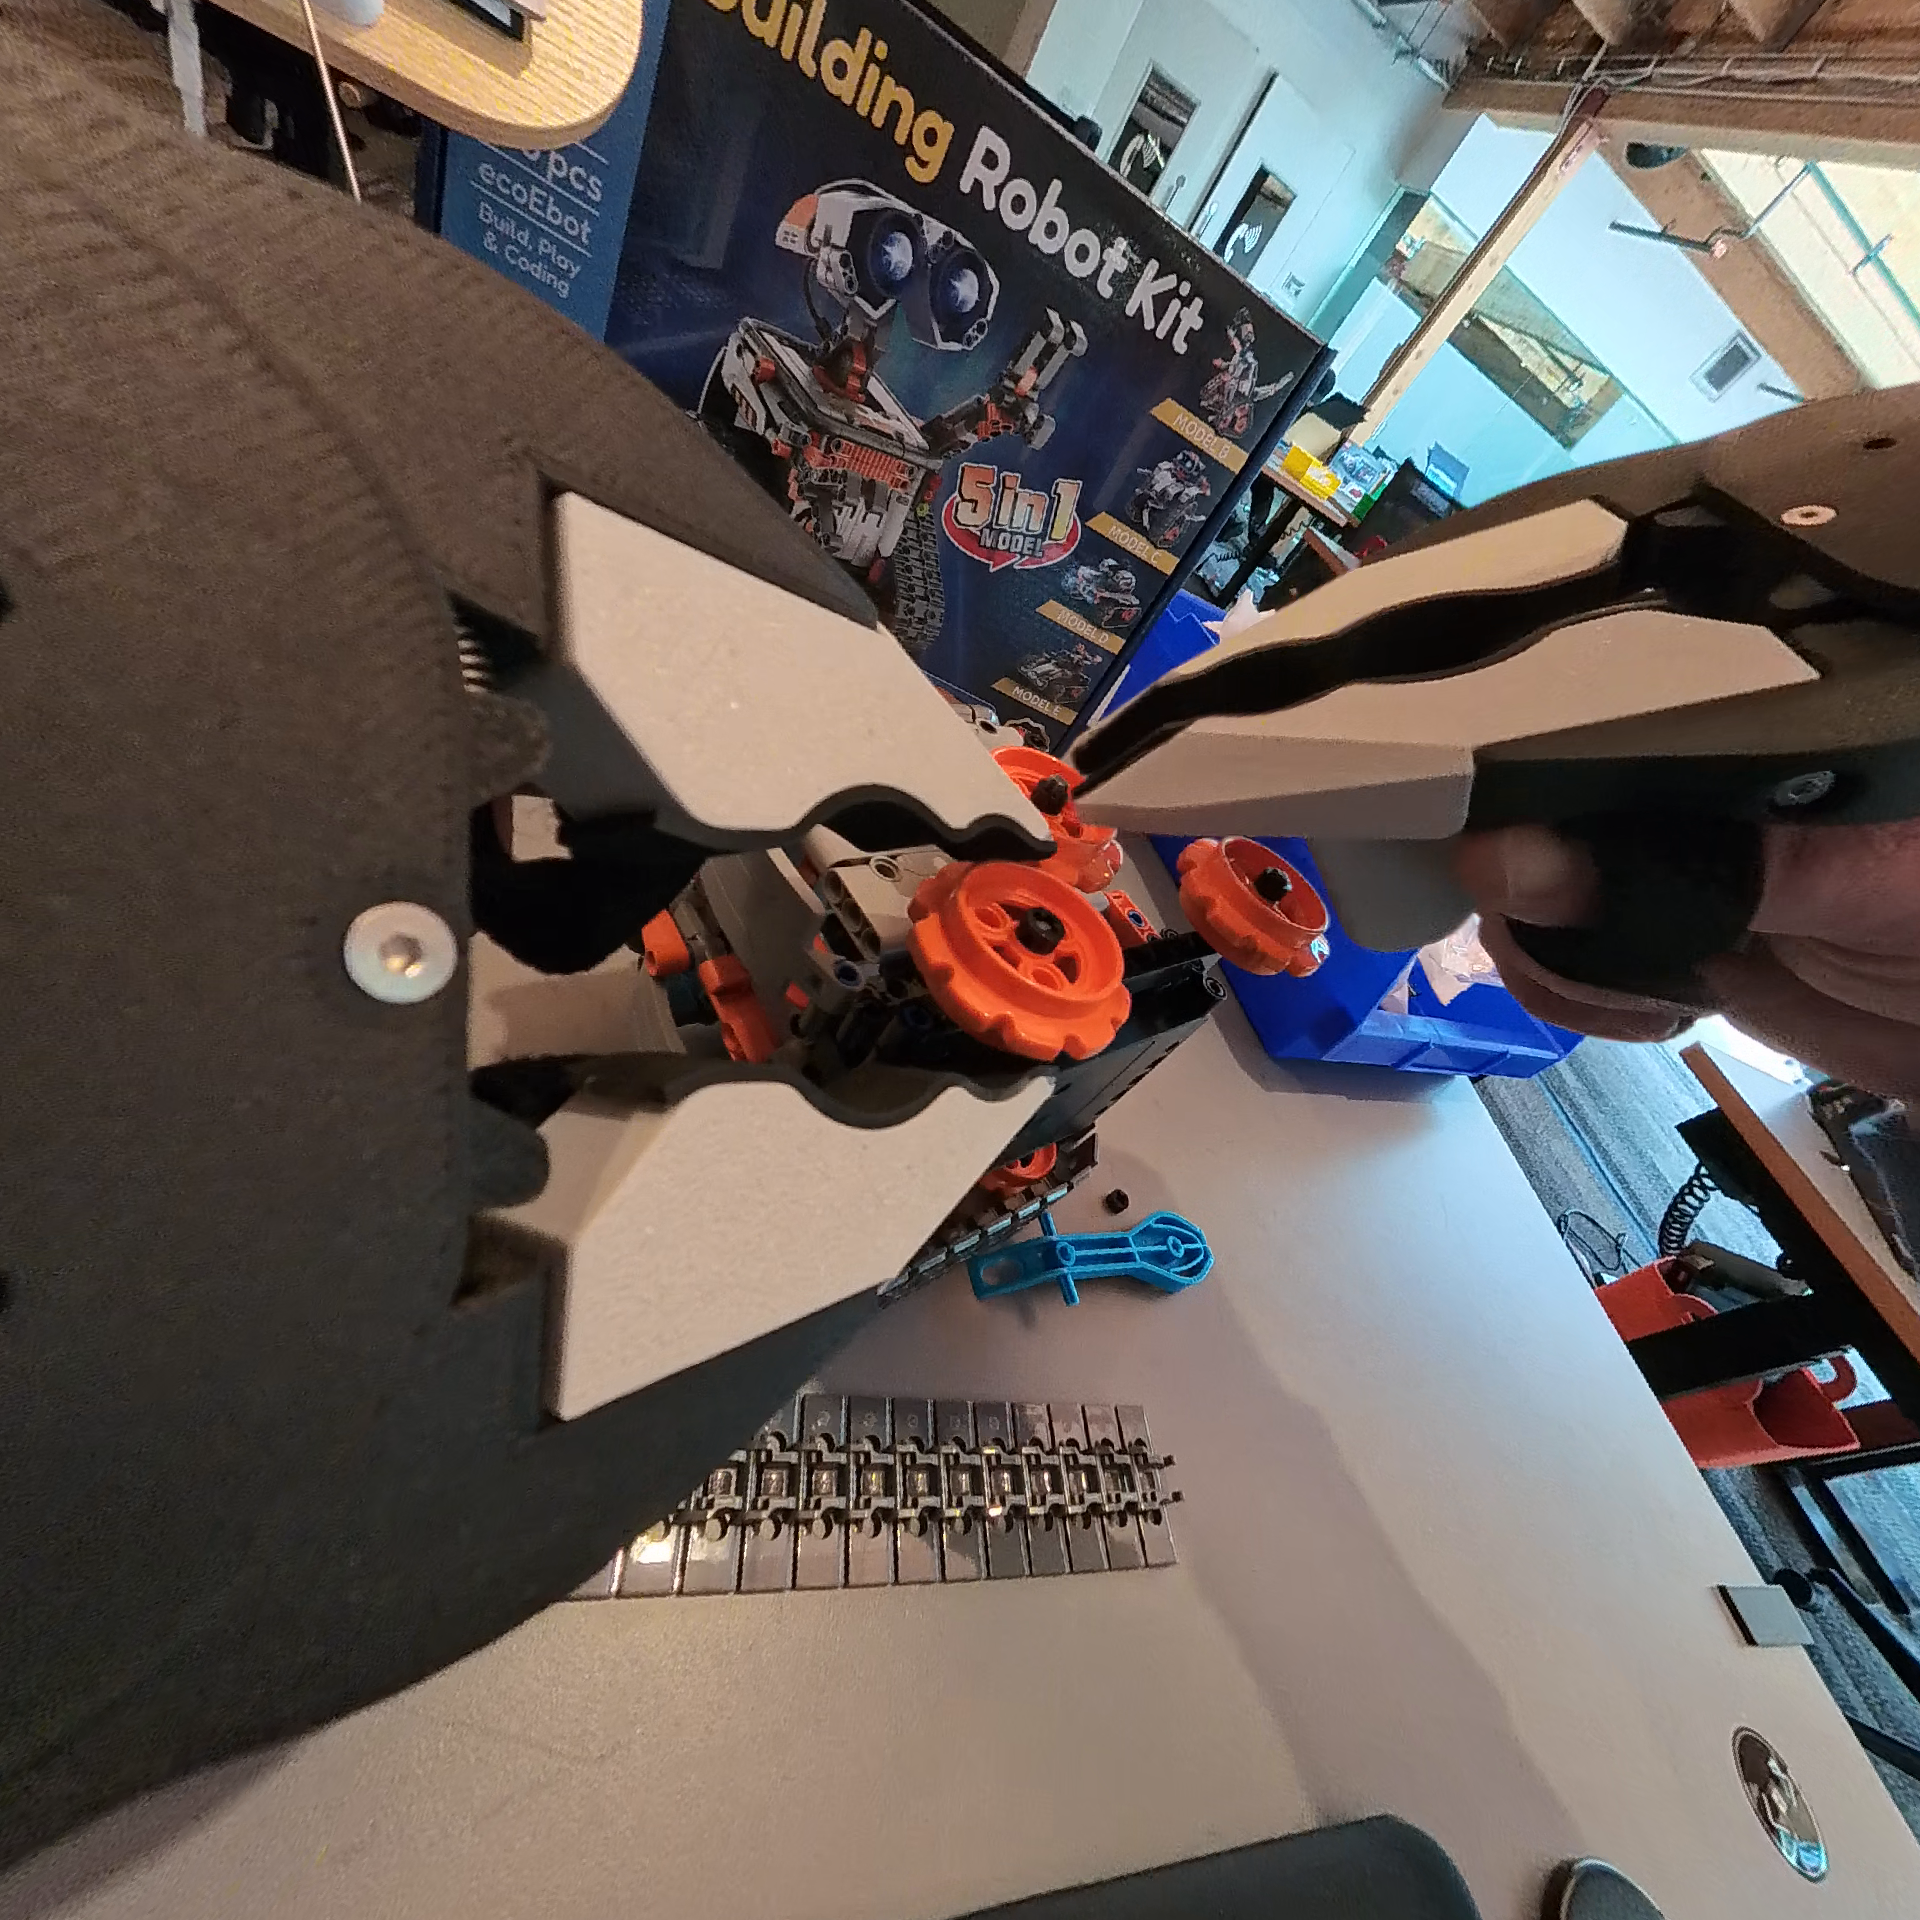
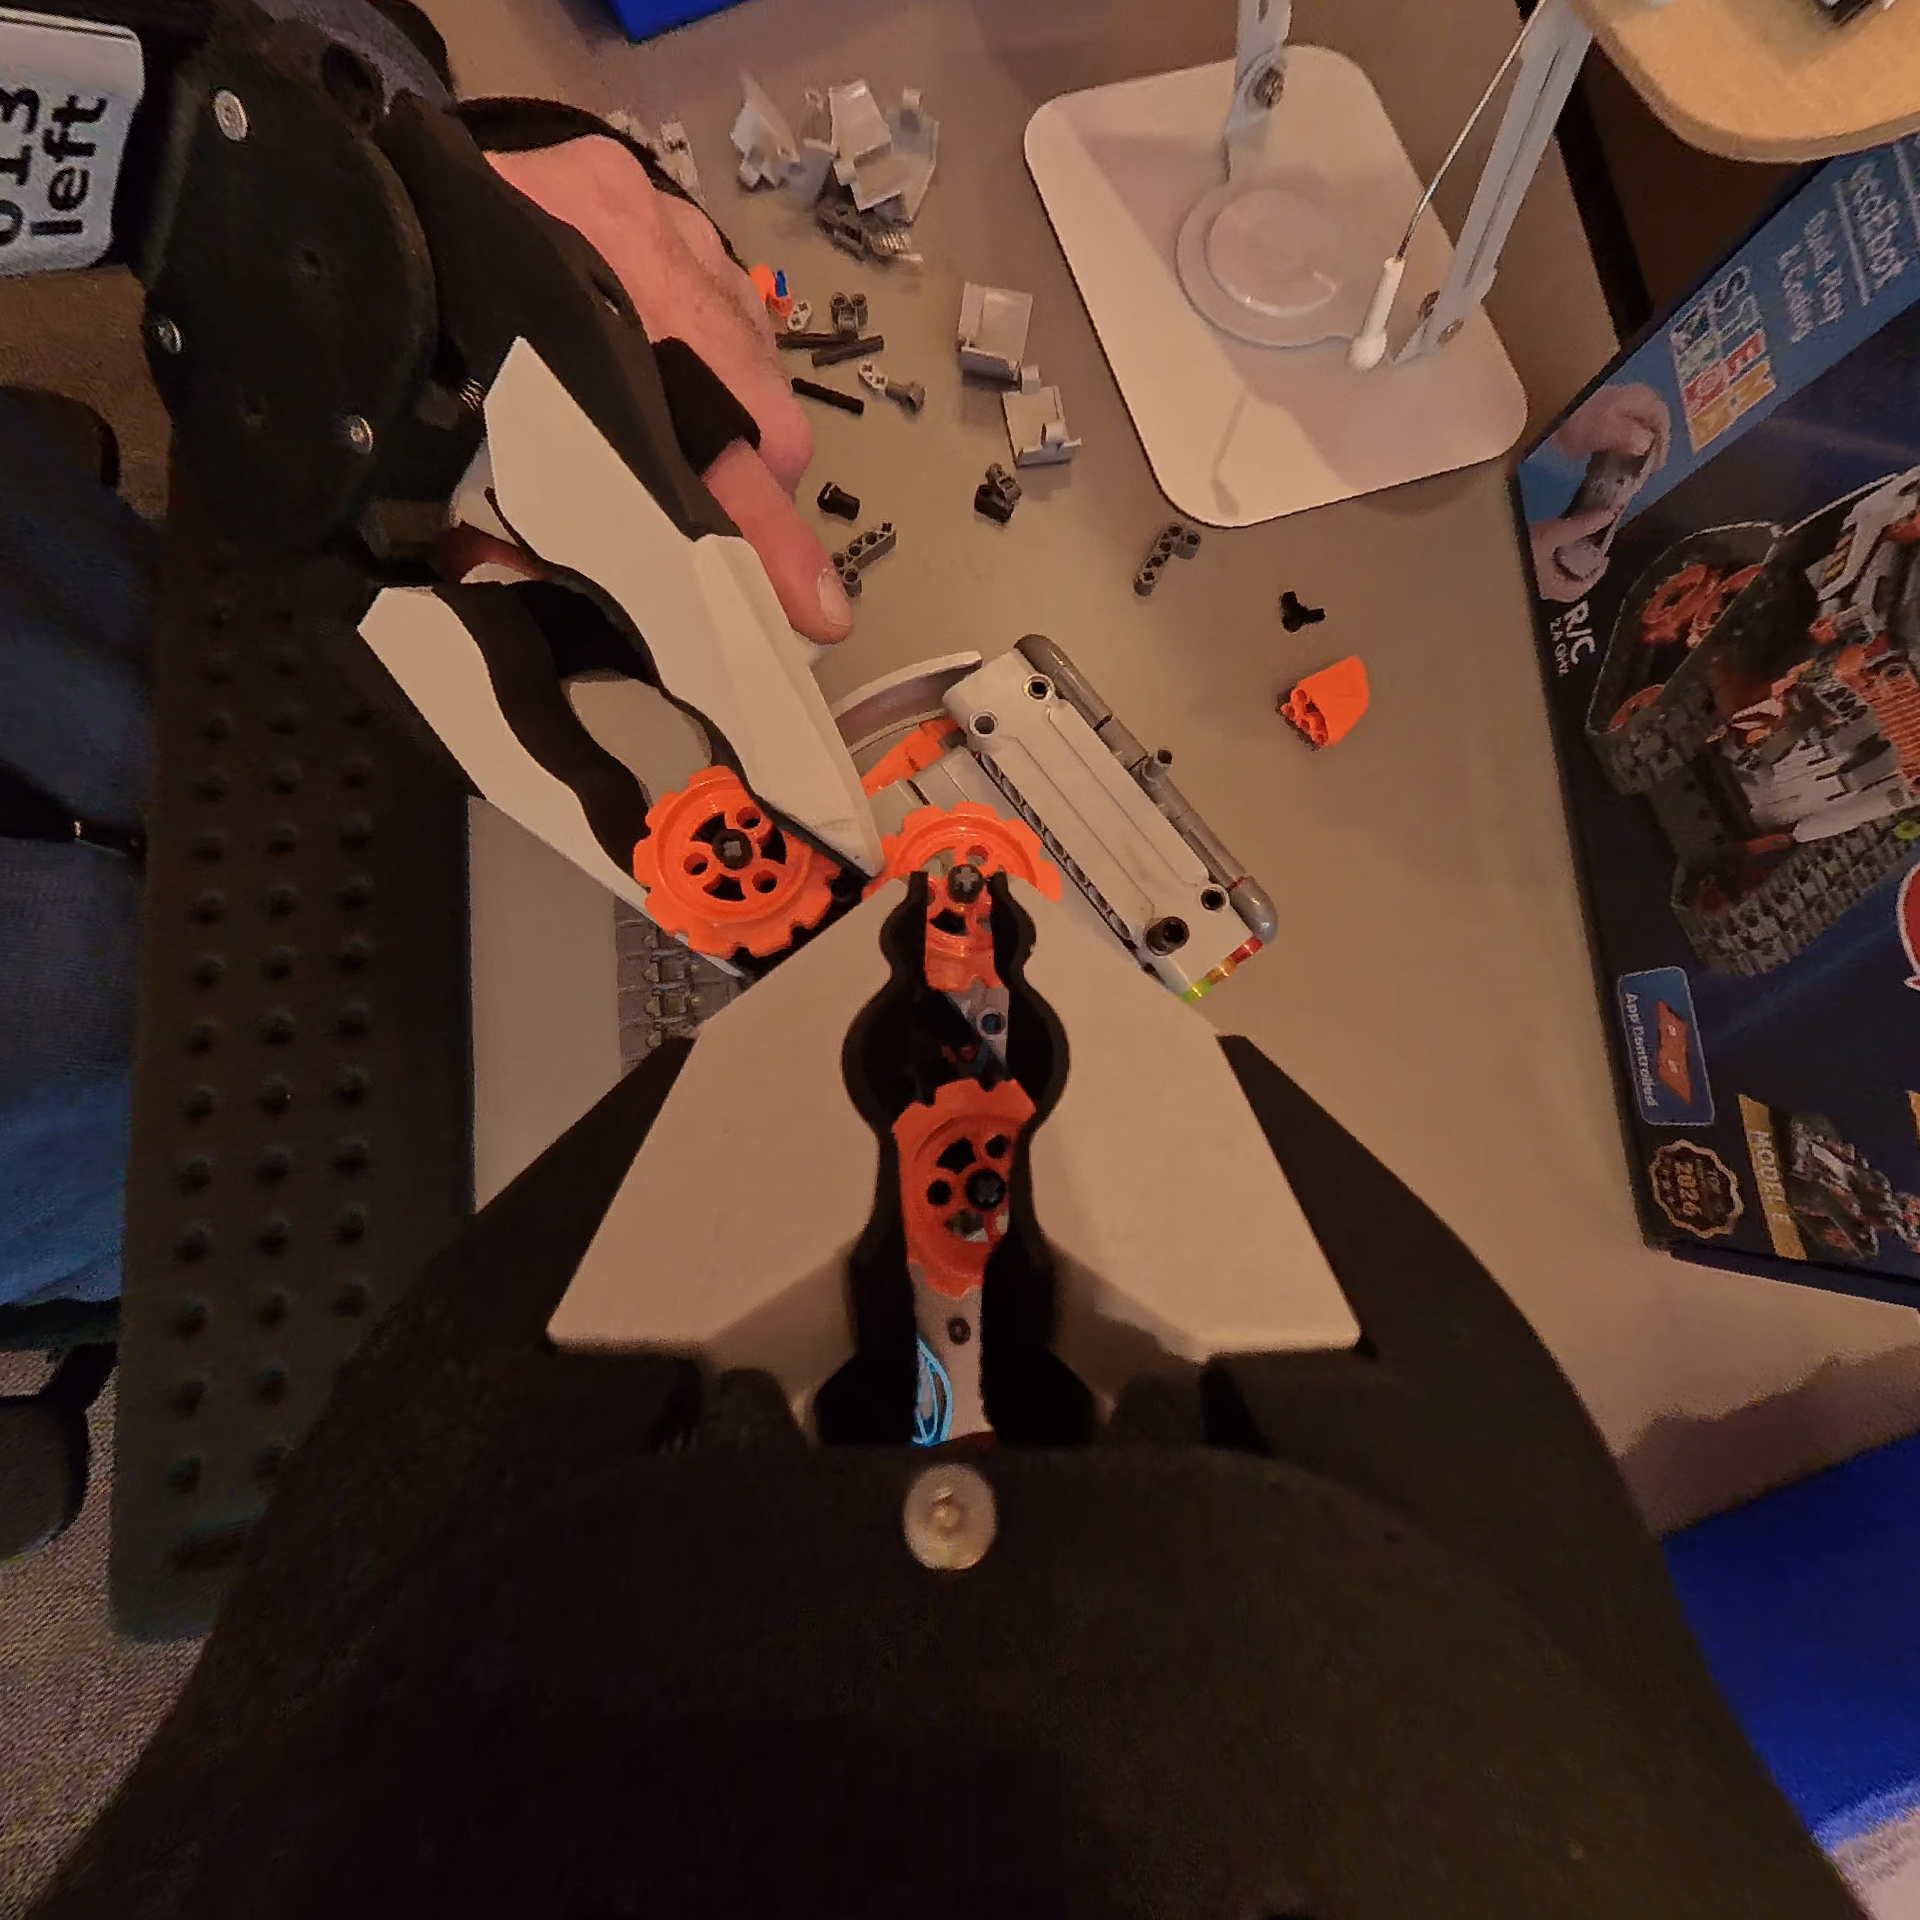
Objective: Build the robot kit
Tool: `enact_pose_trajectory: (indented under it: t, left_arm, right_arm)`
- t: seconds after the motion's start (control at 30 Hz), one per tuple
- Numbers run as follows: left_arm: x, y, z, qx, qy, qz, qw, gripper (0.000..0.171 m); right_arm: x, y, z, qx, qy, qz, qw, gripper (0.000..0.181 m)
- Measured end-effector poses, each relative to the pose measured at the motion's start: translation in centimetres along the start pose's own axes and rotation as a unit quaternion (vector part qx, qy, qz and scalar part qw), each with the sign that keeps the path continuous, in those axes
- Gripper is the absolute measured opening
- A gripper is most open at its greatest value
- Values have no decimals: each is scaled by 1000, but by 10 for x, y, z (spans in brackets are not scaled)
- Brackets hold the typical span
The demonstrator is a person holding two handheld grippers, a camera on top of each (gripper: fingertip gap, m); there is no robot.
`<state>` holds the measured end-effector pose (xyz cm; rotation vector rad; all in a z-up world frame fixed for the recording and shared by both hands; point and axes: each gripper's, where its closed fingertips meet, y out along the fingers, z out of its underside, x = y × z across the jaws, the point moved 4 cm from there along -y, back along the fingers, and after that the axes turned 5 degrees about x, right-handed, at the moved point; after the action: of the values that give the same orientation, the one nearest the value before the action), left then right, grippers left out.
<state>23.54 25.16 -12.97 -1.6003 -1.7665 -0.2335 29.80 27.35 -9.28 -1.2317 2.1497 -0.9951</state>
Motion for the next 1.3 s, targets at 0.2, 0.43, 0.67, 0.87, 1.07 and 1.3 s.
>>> enact_pose_trajectory:
  t: [0.2, 0.43, 0.67, 0.87, 1.07, 1.3]
  left_arm:
    - [3, -1, 2, 2, 8, 0, 1000, 38]
    - [13, -9, 11, 13, -2, 21, 1000, 44]
    - [35, -17, 30, 43, -22, 22, 999, 41]
    - [37, -27, 43, 50, -43, 34, 997, 39]
    - [42, -43, 51, 56, -53, 24, 997, 44]
    - [25, -80, 88, 116, -108, 109, 981, 46]
  right_arm:
    - [-1, -10, 1, -8, -5, 24, 1000, 8]
    - [1, -34, 17, -11, 15, 81, 997, 25]
    - [13, -48, 40, -51, 50, 113, 991, 30]
    - [25, -43, 77, -32, 74, 123, 989, 36]
    - [31, -1, 139, 86, 85, 107, 987, 38]
    - [74, 22, 134, 62, 54, 31, 996, 39]
